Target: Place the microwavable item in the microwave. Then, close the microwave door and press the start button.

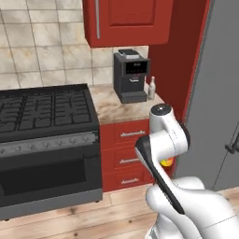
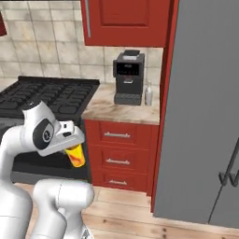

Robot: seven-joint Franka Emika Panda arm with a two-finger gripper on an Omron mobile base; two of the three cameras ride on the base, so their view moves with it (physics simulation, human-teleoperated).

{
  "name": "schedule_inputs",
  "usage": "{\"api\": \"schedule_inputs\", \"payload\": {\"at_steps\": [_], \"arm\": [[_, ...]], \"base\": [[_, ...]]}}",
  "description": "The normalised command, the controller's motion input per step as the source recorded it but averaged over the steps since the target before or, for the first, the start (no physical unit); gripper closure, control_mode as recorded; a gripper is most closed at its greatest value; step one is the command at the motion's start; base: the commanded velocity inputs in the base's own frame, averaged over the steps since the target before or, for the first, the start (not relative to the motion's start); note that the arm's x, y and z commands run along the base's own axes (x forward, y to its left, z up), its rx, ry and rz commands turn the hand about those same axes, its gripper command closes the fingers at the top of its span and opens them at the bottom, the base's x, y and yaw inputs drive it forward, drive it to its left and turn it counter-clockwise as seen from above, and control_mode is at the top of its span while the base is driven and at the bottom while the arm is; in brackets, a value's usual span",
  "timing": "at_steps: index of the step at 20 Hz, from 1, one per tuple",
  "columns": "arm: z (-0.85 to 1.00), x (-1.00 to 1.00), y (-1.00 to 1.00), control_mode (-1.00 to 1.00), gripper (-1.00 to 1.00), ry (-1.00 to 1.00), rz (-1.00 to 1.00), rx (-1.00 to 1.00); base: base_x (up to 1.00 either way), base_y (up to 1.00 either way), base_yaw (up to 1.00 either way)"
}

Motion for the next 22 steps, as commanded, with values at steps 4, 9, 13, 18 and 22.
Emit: {"api": "schedule_inputs", "payload": {"at_steps": [4, 9, 13, 18, 22], "arm": [[0.00, 0.00, 0.00, 1.00, 1.00, 0.00, 0.00, 0.00], [0.00, 0.00, 0.00, 1.00, 1.00, 0.00, 0.00, 0.00], [0.00, 0.00, 0.00, 1.00, 1.00, 0.00, 0.00, 0.00], [0.00, 0.00, 0.00, 1.00, 1.00, 0.00, 0.00, 0.00], [0.00, 0.00, 0.00, 1.00, 1.00, 0.00, 0.00, 0.00]], "base": [[-0.62, 0.00, -0.40], [-0.31, -0.01, -0.53], [-0.02, -0.09, -0.55], [0.05, -0.21, -0.54], [0.16, -0.44, -0.52]]}}
